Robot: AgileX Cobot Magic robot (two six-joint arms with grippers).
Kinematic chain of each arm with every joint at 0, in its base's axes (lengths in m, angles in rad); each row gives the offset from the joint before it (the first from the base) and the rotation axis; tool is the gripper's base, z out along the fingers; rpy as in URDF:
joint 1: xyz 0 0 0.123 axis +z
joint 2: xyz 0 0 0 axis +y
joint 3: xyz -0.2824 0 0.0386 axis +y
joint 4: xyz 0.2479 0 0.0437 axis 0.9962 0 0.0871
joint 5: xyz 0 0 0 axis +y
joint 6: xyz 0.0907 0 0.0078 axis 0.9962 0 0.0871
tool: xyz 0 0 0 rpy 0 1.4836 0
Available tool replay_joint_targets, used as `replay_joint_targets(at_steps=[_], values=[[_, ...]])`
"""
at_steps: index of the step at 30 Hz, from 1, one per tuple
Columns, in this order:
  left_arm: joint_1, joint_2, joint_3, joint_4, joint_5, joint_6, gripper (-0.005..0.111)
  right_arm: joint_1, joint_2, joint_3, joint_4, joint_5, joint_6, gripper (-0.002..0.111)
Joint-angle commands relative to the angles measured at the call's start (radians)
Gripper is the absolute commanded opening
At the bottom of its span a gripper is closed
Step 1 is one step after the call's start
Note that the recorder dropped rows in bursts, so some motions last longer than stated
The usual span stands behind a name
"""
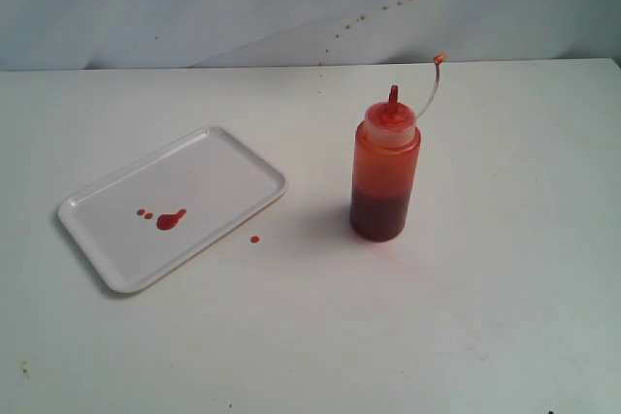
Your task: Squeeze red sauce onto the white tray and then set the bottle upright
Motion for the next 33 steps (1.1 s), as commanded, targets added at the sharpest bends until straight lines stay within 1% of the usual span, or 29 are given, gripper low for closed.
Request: replay_joint_targets(at_steps=[1,4,16,19,33], values=[[0.013,-0.002,0.005,0.007,0.061,-0.002,0.000,-0.007,-0.004,0.004,0.006,-0.004,-0.010,0.000],[0.054,-0.002,0.005,0.007,0.061,-0.002,0.000,-0.007,-0.004,0.004,0.006,-0.004,-0.010,0.000],[0.299,-0.002,0.005,0.007,0.059,-0.002,0.000,-0.007,-0.004,0.004,0.006,-0.004,-0.010,0.000],[0.341,-0.002,0.005,0.007,0.059,-0.010,0.000,-0.007,-0.004,0.004,0.006,-0.004,-0.010,0.000],[0.345,-0.002,0.005,0.003,0.059,-0.010,0.000,-0.007,-0.004,0.004,0.006,-0.004,-0.008,0.000]])
